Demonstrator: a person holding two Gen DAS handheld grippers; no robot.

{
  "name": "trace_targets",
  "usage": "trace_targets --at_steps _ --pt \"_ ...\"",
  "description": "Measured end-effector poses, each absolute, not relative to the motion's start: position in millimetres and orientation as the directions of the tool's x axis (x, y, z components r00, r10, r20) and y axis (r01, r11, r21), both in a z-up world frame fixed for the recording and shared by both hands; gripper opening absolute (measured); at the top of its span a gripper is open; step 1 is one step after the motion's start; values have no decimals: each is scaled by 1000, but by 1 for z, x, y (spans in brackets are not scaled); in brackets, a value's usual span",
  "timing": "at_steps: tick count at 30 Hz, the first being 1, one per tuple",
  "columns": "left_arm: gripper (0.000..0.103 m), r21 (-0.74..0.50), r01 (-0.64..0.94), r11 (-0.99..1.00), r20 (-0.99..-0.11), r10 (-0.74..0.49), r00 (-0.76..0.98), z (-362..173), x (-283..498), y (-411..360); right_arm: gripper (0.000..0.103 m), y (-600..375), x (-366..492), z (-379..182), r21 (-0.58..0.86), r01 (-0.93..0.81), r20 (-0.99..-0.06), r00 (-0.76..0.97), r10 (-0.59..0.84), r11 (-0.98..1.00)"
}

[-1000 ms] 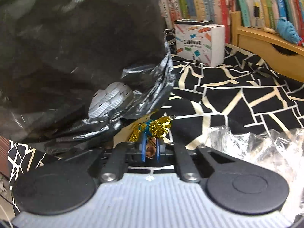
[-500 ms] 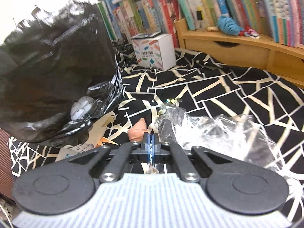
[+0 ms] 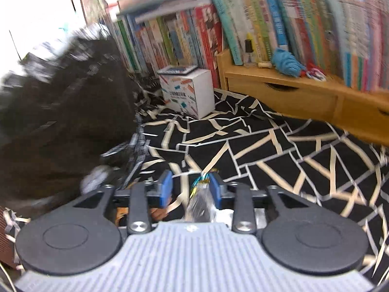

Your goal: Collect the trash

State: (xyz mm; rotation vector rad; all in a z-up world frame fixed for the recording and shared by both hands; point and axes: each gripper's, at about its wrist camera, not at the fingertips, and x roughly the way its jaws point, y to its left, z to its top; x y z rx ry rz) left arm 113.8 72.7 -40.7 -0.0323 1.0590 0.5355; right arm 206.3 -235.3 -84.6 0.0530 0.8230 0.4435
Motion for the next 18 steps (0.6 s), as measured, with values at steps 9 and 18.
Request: trace_targets --at_steps 9,18 --pt "25 227 -426 876 -834 401 380 -41 113 72 8 -184 248 -127 94 -372 -821 495 283 924" --pt "25 209 -409 888 -839 377 391 -40 110 76 6 -190 229 -91 105 -390 -780 538 319 915"
